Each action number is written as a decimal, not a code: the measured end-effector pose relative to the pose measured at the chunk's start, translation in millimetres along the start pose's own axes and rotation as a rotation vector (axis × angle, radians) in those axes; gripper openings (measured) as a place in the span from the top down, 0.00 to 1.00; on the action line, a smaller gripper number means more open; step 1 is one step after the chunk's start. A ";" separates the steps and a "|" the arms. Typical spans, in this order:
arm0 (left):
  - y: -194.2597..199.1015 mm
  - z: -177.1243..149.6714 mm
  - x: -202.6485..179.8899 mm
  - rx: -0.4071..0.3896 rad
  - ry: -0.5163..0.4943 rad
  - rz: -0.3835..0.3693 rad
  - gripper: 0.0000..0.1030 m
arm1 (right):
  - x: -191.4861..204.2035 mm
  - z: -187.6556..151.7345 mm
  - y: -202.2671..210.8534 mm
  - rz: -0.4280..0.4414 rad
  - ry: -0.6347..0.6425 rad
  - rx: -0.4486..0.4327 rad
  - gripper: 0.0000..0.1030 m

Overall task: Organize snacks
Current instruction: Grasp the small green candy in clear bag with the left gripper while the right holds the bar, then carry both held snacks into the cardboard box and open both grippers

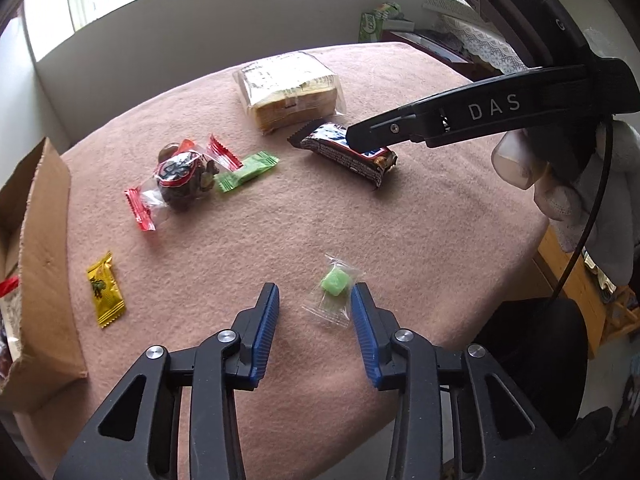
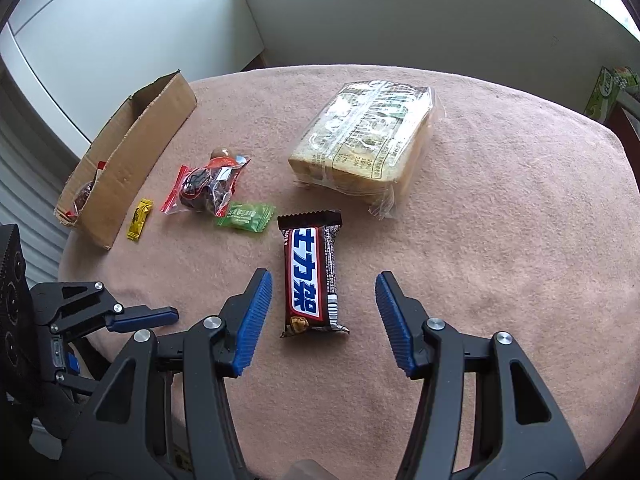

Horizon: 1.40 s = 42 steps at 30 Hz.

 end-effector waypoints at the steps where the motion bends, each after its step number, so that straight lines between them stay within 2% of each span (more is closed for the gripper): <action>1: -1.6 0.7 0.0 0.003 0.006 -0.006 0.70 | 1.2 1.0 -1.8 -0.002 0.003 0.003 0.45; 3: -2.1 1.8 1.0 -0.001 0.026 -0.012 0.74 | 3.5 2.6 -4.5 -0.008 0.008 0.005 0.45; 9: -2.2 4.4 5.7 -0.011 0.060 -0.007 0.76 | 9.3 5.1 -14.6 -0.035 0.028 0.025 0.45; 13: -4.1 5.3 -5.6 -0.010 -0.010 0.035 0.76 | 10.9 5.5 -20.0 -0.042 0.035 0.038 0.45; 16: -7.5 10.2 -9.3 -0.017 -0.010 0.041 0.75 | 11.2 7.1 -23.3 -0.040 0.029 0.043 0.45; 18: -8.4 12.2 -4.0 -0.024 0.019 0.026 0.75 | 11.2 7.0 -24.7 -0.048 0.031 0.045 0.50; 19: -8.1 12.3 -0.7 -0.028 0.033 0.013 0.75 | 10.7 6.9 -24.9 -0.060 0.030 0.045 0.57; 22: -9.5 13.6 0.9 -0.046 0.049 0.012 0.78 | 9.6 7.3 -23.6 -0.049 0.027 0.043 0.71; 33: 0.3 4.7 19.6 -0.083 0.156 -0.013 0.79 | 19.1 2.5 -13.6 -0.050 0.039 0.010 0.71; 42: 31.6 -8.7 36.8 -0.144 0.208 -0.007 0.79 | 35.6 7.4 15.0 -0.034 0.052 -0.048 0.71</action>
Point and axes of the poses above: each gripper's, at about its wrist camera, not at the fingertips, and y roughly against the way its jaws point, x to its left, z to its top, the point moved 2 cm from there along -y, roughly the way its jaws point, and after that the axes turned 7 degrees about x, right-handed, at the moved point
